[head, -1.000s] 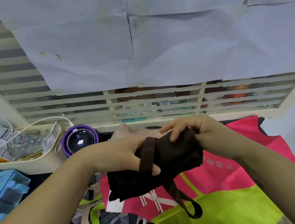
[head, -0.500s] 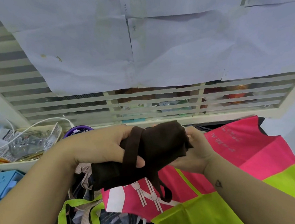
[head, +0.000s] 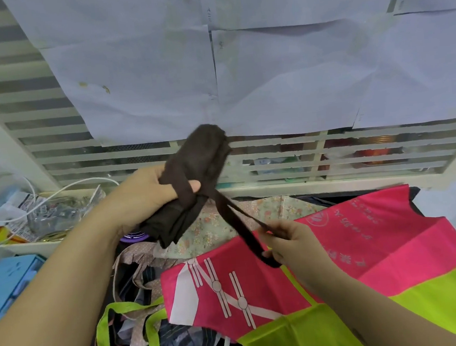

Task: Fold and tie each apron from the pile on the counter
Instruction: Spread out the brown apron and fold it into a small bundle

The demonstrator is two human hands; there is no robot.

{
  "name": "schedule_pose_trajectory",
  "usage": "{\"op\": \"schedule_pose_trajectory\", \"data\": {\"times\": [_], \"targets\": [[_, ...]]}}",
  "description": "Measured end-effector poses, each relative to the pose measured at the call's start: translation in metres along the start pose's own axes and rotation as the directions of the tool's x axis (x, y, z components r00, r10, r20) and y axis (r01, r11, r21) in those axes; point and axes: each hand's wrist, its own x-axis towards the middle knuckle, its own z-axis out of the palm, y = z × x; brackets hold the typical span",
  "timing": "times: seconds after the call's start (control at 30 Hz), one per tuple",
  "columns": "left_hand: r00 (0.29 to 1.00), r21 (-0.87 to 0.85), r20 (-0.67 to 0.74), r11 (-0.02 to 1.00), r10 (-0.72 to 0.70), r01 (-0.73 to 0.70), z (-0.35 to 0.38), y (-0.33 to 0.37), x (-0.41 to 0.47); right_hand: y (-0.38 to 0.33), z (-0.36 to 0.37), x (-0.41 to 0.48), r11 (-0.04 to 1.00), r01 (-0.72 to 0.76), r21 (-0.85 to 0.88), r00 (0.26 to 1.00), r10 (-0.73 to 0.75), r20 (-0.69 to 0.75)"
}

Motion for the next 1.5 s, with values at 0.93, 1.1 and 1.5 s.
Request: {"op": "schedule_pose_trajectory", "data": {"times": [0.93, 1.1, 1.5], "targets": [[0.883, 0.23, 0.469, 0.968, -0.022, -0.098, 0.049, -0.005, -0.022, -0.105, -0.025, -0.009, 0.896, 0.363, -0.257, 0.905, -0.273, 0.326], [0.826, 0.093, 0.563, 0.991, 0.027, -0.096, 0.046, 0.001, -0.027, -0.076, -0.037, 0.011, 0.978, -0.14, 0.155, 0.857, 0.041, 0.513], [0.842, -0.225, 0.458, 0.954, 0.285, -0.201, 0.049, 0.002, -0.028, -0.049, -0.034, -0.016, 0.783, -0.494, 0.378, 0.568, -0.038, 0.822]]}}
